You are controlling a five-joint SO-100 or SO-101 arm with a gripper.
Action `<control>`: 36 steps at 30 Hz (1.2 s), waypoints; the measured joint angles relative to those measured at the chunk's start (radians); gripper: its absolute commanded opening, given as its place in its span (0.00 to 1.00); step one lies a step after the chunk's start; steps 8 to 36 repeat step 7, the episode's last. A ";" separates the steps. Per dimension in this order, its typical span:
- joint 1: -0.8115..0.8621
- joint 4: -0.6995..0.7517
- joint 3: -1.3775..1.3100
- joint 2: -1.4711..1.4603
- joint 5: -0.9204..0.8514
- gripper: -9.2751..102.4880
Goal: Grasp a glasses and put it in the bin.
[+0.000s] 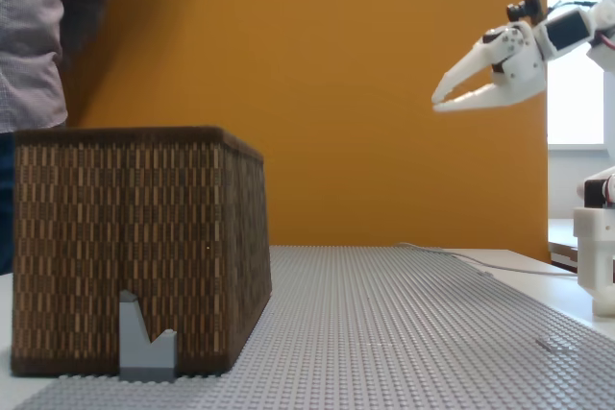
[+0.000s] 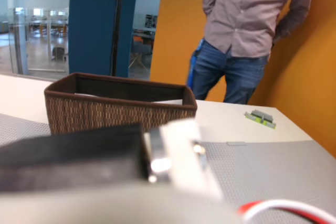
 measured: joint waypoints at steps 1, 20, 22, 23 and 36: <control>-0.003 -0.009 0.021 0.029 0.000 0.08; -0.018 -0.052 0.147 0.187 -0.014 0.08; -0.018 -0.052 0.147 0.187 -0.014 0.08; -0.018 -0.052 0.147 0.187 -0.014 0.08; -0.018 -0.052 0.147 0.187 -0.014 0.08</control>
